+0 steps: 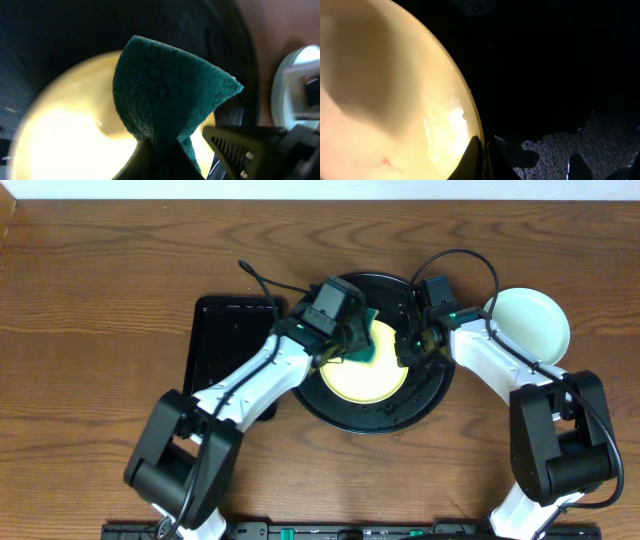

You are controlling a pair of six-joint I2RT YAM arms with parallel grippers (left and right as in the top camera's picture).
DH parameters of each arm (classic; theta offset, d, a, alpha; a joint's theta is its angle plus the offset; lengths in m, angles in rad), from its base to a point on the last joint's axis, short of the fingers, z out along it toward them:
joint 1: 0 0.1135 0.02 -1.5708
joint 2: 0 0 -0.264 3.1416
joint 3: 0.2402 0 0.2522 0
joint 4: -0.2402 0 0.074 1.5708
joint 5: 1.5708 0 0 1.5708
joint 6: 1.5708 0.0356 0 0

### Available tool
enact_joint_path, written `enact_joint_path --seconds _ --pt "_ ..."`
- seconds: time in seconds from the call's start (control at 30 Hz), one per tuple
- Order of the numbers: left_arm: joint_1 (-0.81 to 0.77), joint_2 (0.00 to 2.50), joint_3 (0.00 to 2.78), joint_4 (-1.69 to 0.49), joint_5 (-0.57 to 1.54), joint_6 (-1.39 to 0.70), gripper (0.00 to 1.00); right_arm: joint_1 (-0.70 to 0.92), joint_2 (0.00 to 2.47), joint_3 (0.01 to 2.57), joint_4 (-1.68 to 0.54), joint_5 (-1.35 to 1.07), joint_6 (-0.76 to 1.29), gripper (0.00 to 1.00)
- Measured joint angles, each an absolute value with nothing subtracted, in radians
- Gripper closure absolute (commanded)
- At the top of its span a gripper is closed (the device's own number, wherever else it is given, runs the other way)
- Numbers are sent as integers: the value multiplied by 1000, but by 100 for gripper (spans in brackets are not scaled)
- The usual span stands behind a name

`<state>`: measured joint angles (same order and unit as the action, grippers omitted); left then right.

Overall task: Clean dirty plates on tray and stack at the side
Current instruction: 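Scrub the yellow plate with the sponge in the left gripper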

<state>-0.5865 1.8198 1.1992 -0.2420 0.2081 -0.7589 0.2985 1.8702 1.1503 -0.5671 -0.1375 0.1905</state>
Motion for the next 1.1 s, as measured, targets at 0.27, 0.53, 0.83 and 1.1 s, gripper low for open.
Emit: enact_joint_path --seconds 0.27,0.53,0.83,1.1 --pt "-665 1971 1201 -176 237 -819 93 299 1873 1150 -574 -135 191 99" --pt "-658 1966 1256 -386 157 -744 93 299 1874 1150 -578 -139 191 99" --pt "-542 1916 1252 -447 152 -630 93 299 1874 1150 -566 -146 191 99" --pt "-568 1830 1252 -410 150 -645 93 299 1874 1150 -565 -140 191 99"
